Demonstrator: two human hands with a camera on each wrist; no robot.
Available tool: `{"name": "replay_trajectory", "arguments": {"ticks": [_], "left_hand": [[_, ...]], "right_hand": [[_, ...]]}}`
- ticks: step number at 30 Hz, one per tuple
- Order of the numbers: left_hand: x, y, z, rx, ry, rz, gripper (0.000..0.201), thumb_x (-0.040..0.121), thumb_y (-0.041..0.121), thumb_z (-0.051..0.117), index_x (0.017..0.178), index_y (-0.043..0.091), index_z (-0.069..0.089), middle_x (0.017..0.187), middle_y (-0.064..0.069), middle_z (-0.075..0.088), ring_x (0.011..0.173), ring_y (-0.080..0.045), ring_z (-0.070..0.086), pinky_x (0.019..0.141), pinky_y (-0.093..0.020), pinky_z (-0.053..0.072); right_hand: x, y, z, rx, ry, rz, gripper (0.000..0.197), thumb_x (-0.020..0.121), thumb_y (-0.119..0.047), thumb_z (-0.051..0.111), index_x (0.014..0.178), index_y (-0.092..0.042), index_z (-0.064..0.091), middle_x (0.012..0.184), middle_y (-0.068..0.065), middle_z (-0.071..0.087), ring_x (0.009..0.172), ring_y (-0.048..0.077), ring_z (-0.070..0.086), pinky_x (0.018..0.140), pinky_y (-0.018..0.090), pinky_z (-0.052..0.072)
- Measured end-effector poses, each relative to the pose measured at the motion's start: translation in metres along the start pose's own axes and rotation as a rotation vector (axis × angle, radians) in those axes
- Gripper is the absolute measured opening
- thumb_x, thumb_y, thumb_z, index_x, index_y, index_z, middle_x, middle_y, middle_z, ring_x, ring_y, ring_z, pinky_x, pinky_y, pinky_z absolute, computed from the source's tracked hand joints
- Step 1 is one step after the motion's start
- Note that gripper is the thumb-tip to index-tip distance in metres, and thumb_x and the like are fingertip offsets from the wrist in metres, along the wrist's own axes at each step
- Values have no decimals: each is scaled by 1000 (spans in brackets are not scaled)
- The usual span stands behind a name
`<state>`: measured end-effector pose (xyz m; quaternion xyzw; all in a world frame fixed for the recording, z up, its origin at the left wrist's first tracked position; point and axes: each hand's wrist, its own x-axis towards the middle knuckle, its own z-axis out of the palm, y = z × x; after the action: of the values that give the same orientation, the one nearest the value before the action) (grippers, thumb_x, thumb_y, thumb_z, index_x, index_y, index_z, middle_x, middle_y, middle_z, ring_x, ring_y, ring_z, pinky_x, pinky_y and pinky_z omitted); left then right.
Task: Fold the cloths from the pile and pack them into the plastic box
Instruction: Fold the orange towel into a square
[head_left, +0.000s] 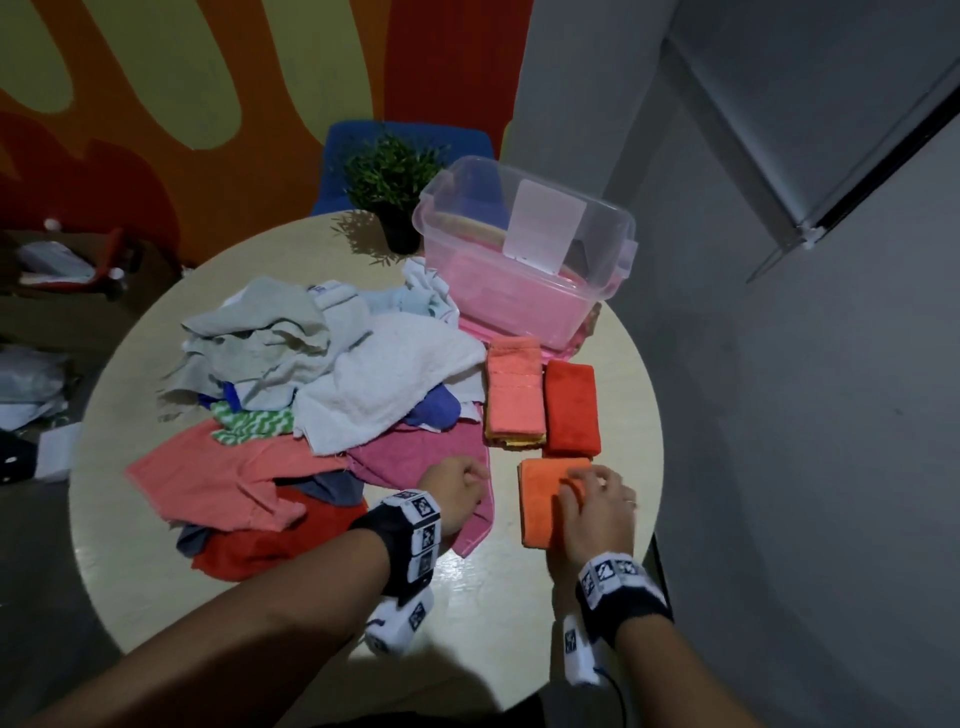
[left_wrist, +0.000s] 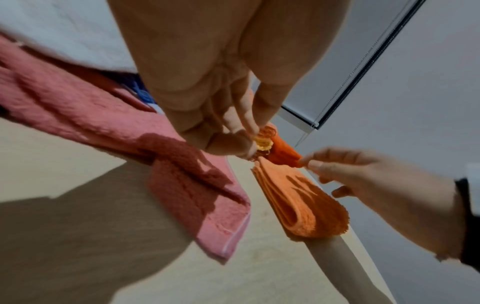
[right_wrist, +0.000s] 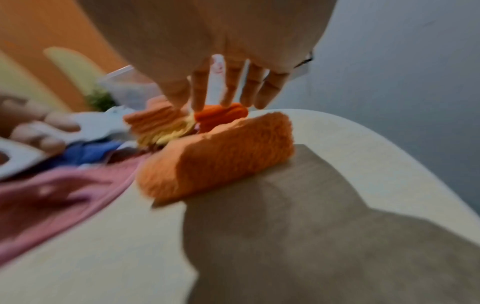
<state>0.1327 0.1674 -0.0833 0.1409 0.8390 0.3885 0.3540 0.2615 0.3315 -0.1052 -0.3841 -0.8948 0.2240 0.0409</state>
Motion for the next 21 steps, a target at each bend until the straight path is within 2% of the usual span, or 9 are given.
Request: {"name": "replay_trajectory", "arguments": {"ticks": [2,4,6,7,10,14,16,18,21], "left_hand": [[-8,-8,-7,-20,-11,-29,26,94,1,46,87,10,69,83,-10,74,64,-18,64,61,-33,50],[-16,-17,-17,31,2,-17,31,92,-2,44,82,11,70,77,-5,74,65,-17,67,62,-30,53],[-24,-20,-32,99,-24,-11,32,91,-2,42,82,11,71,78,-3,75,70,-14,68,63,-19,52],[-27,-21,-39,134,-41,-5,32,91,-1,42,83,11,70,81,-3,75,71,-14,68,61,-14,50],[-34,-32,-63,236,-39,37,27,91,2,44,86,15,68,87,-5,73,75,-15,68,68,-19,55],[-39,-51,-98,518,357,111,24,87,13,54,107,24,63,107,1,62,103,-24,54,84,-37,48],[-46,-57,-117,601,581,2,37,83,18,61,118,28,55,118,0,52,110,-26,45,85,-39,43],[-51,-66,-135,615,705,-212,54,79,25,67,129,26,46,132,-6,43,118,-30,40,89,-42,38],[-50,-90,-160,393,664,-467,71,83,24,66,144,15,31,142,-17,39,125,-37,40,98,-46,38]], "right_hand": [[-14,-3,12,-204,-240,-199,48,100,-45,41,145,-27,44,157,-3,30,141,29,33,116,43,29],[-22,4,27,-392,-430,-250,65,98,-54,11,158,-27,7,165,-2,-6,152,27,-2,124,44,4],[-20,12,34,-426,-434,-235,75,88,-55,-9,157,-27,-9,163,-1,-18,151,26,-15,123,46,-4],[-16,15,35,-424,-410,-214,73,89,-55,-7,157,-26,-9,164,1,-17,151,27,-14,123,47,-3],[-4,11,37,-415,-372,-158,64,102,-48,22,157,-25,-2,166,3,-9,152,28,-7,123,46,2],[-3,-14,32,-265,-185,-110,52,93,-35,58,142,-21,48,156,11,33,140,40,27,115,49,26],[-7,-28,33,-194,-77,-108,35,88,-26,66,122,-19,64,138,10,51,123,40,42,102,48,37],[-10,-46,36,-99,-98,-191,20,88,-21,67,108,-20,68,120,6,60,111,35,52,96,43,38],[-17,-78,37,76,-263,-324,10,88,-12,65,95,-17,69,98,3,67,95,25,62,85,32,42]]}}
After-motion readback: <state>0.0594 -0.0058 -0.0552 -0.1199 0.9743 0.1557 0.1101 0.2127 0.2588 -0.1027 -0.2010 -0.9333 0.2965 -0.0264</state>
